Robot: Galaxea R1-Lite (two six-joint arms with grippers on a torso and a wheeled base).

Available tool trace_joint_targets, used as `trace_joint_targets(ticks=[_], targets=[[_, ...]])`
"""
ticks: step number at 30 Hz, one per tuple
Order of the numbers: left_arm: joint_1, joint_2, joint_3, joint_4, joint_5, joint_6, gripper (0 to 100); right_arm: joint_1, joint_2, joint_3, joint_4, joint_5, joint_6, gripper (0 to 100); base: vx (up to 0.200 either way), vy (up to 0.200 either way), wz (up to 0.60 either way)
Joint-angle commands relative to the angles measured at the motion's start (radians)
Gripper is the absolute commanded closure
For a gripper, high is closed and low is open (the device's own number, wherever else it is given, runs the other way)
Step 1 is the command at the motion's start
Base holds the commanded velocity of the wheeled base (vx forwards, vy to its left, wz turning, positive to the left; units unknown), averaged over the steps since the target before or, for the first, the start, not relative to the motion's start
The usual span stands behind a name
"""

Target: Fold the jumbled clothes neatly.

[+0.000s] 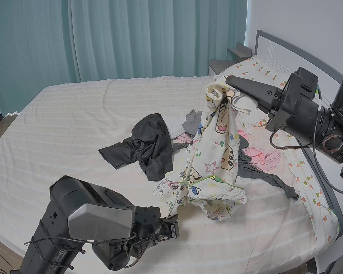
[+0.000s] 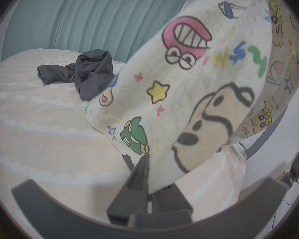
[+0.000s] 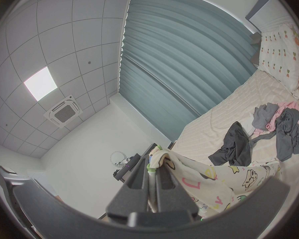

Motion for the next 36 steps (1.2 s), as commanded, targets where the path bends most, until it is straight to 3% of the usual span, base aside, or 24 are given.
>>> trace_joint_targets(ticks=[1, 7, 11, 16, 20, 24, 29, 31, 36], targets=[[0.041, -0.079, 0.058, -0.019, 0.018, -0.006, 100, -0.064, -0.021, 0.039, 0.000, 0.002, -0.002, 100, 0.000, 0.000, 0.00], [0.144, -0.285, 0.067, -0.019, 0.142, -0.093, 100, -0.177, -0.035, 0.139, -0.011, 0.002, -0.008, 100, 0.000, 0.000, 0.00], [0.184, -0.411, 0.067, -0.019, 0.147, -0.106, 100, -0.231, -0.035, 0.163, -0.013, 0.007, -0.014, 100, 0.000, 0.000, 0.00], [0.224, -0.570, 0.033, -0.019, 0.222, -0.098, 100, -0.283, 0.008, 0.186, -0.014, 0.004, -0.161, 100, 0.000, 0.000, 0.00], [0.236, -0.665, 0.006, -0.013, 0.245, -0.067, 100, -0.284, 0.044, 0.162, -0.059, -0.030, -0.247, 100, 0.000, 0.000, 0.00], [0.254, -0.765, -0.065, 0.044, 0.245, -0.006, 100, -0.272, 0.058, 0.068, -0.128, -0.095, -0.264, 100, 0.000, 0.000, 0.00], [0.250, -0.832, -0.115, 0.117, 0.245, 0.005, 100, -0.271, 0.056, -0.007, -0.126, -0.105, -0.268, 100, 0.000, 0.000, 0.00], [0.242, -0.903, -0.155, 0.225, 0.243, 0.005, 100, -0.268, 0.045, -0.075, -0.120, -0.105, -0.270, 100, 0.000, 0.000, 0.00], [0.221, -0.931, -0.069, 0.232, 0.243, -0.006, 100, -0.246, 0.033, 0.033, -0.122, -0.105, -0.267, 100, 0.000, 0.000, 0.00]])
